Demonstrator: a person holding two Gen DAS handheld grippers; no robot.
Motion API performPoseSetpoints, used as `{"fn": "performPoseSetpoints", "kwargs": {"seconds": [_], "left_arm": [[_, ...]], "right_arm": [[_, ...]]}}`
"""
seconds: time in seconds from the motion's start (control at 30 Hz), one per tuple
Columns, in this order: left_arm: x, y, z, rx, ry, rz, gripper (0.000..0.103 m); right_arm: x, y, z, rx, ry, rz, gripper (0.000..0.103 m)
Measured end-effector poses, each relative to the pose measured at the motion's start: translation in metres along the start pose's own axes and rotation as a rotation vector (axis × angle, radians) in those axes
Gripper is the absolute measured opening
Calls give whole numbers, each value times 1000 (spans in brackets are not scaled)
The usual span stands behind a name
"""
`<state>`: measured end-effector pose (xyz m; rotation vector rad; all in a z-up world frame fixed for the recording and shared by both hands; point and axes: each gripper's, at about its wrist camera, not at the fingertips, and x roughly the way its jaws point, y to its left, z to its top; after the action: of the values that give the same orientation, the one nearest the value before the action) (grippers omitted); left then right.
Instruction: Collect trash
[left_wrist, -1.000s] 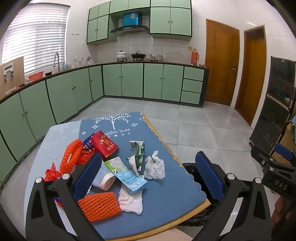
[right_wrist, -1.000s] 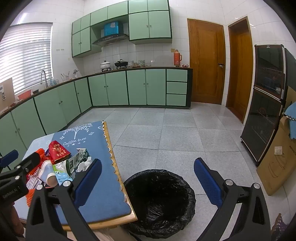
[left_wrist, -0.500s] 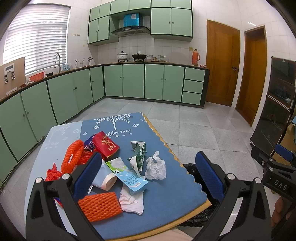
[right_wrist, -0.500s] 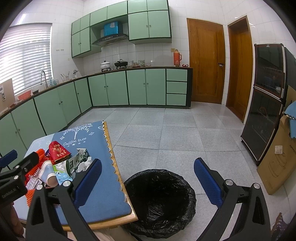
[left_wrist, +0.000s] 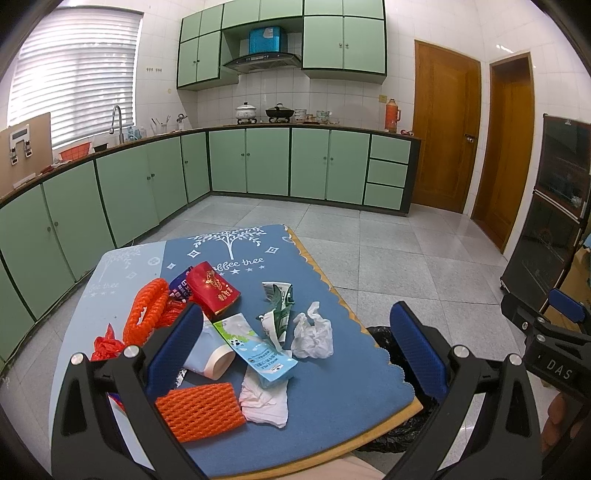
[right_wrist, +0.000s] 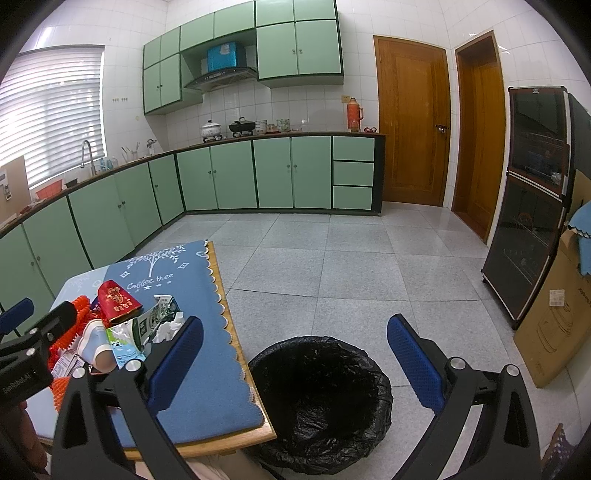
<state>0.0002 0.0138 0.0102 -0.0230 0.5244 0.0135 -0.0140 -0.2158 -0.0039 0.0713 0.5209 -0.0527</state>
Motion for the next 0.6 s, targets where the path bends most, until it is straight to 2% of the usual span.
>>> {"fn": "performPoseSetpoints", "kwargs": {"seconds": [0.6], "left_arm": [[0, -1, 0, 1, -2, 1, 98]], "right_arm": [[0, 0, 0, 1, 1, 0, 97]]}}
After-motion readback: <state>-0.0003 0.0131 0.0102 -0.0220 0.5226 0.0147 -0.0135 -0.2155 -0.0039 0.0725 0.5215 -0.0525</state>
